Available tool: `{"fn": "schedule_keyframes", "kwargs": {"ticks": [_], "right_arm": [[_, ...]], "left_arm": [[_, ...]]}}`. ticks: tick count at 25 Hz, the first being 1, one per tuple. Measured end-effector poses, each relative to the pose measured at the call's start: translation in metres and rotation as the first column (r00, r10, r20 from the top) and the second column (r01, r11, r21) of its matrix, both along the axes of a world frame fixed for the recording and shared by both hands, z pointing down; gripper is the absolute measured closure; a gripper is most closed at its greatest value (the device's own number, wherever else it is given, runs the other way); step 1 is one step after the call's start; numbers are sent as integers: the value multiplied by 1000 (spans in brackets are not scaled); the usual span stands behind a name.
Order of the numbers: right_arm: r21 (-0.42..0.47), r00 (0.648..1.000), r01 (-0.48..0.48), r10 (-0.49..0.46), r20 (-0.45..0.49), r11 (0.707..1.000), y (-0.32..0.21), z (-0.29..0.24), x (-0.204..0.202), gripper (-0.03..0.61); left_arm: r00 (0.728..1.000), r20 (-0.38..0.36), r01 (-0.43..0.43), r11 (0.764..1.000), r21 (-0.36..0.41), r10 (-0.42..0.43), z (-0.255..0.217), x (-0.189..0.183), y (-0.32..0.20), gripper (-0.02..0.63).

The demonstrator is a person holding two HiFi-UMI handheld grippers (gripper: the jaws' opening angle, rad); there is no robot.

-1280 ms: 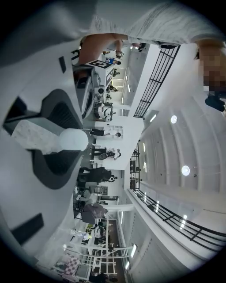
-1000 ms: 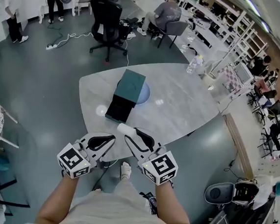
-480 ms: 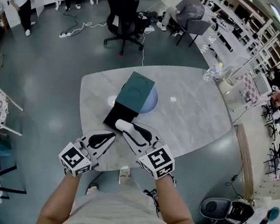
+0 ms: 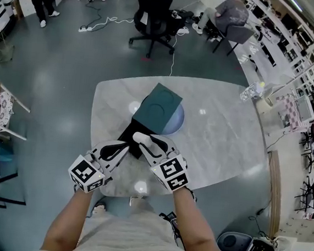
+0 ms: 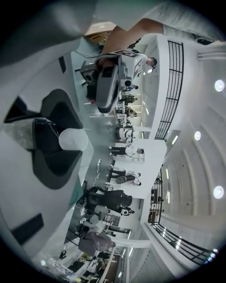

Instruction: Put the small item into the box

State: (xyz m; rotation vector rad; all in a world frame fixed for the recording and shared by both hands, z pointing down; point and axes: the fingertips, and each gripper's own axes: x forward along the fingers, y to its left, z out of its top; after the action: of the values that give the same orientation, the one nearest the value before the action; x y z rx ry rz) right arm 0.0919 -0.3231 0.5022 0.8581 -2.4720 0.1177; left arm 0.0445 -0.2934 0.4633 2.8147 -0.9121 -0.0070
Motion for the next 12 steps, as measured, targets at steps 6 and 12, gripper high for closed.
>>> {"fn": "schedule_keyframes", "kwargs": {"ticks": [6, 12], "right_arm": [[-72, 996, 10, -17, -90, 997, -24, 37, -2, 413], [-112, 982, 27, -48, -183, 993, -39, 71, -4, 413]], "left_arm": [[999, -7, 43, 999, -33, -44, 17, -5, -20, 591], [997, -30, 65, 996, -58, -67, 30, -4, -33, 591]]}}
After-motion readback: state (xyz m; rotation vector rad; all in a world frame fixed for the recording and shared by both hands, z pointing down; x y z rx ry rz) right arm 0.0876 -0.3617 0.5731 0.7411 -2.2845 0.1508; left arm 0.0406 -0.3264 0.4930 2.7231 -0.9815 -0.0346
